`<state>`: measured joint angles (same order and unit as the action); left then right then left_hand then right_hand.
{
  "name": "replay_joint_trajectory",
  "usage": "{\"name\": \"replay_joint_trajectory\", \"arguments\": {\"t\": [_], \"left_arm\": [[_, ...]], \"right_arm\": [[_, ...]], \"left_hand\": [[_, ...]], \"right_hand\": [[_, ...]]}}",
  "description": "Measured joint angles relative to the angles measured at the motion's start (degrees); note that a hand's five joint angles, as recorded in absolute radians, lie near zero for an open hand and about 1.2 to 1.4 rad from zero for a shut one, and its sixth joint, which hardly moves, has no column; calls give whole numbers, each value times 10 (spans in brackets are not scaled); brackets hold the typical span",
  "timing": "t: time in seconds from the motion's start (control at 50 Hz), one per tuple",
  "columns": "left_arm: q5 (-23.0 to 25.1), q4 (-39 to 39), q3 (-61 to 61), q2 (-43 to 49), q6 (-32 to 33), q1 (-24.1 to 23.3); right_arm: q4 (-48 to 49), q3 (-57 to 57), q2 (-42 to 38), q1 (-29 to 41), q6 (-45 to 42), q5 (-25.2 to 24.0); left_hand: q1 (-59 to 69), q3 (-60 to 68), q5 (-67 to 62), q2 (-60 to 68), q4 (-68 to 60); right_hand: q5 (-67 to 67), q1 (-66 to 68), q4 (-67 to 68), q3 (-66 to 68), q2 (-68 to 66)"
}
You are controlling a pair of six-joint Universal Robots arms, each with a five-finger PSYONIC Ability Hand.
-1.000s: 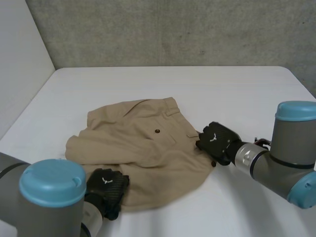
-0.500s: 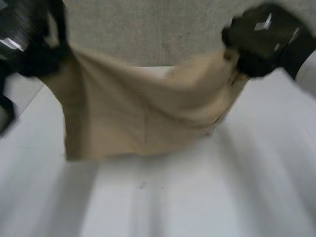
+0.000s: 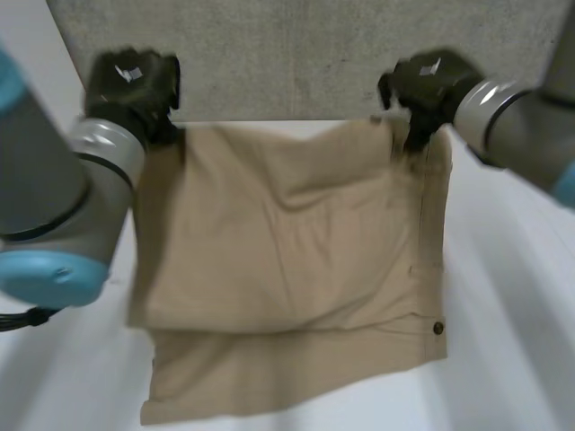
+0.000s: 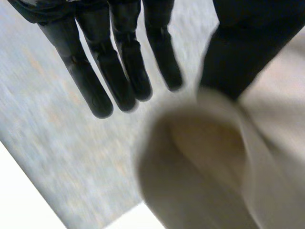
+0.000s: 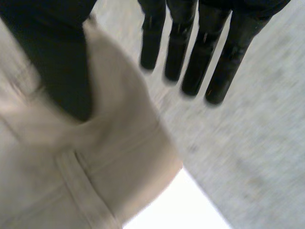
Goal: Fold the shorts.
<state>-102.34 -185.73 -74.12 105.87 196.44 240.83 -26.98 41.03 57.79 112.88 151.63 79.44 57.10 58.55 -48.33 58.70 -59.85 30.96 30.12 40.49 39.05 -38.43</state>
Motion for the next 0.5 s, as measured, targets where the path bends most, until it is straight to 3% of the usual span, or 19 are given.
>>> {"name": "replay_joint_trajectory", "arguments": {"t": [0.02,0.06,0.08,0.24,0.5], "left_arm": [[0,1,10,27,0,5],[0,5,22,63,1,10],[0,7,28,81,1,13],[0,16,30,126,-3,19],[25,29,-66,77,-1,13]], "right_arm": [[1,-4,-16,2,0,6],[2,-9,-46,5,-1,17],[3,-10,-65,6,-2,23],[21,4,-103,3,-1,47],[61,144,-14,-6,-2,7]], "left_hand": [[-234,-191,202,-195,207],[-304,-262,262,-267,267],[-446,-423,420,-428,438],[-459,-463,456,-469,481],[-453,-461,453,-463,479]], "right_hand": [[-125,-109,-124,-114,126],[-186,-142,-185,-175,175],[-260,-183,-262,-253,246],[-270,-185,-271,-268,259],[-270,-185,-271,-268,259]]}}
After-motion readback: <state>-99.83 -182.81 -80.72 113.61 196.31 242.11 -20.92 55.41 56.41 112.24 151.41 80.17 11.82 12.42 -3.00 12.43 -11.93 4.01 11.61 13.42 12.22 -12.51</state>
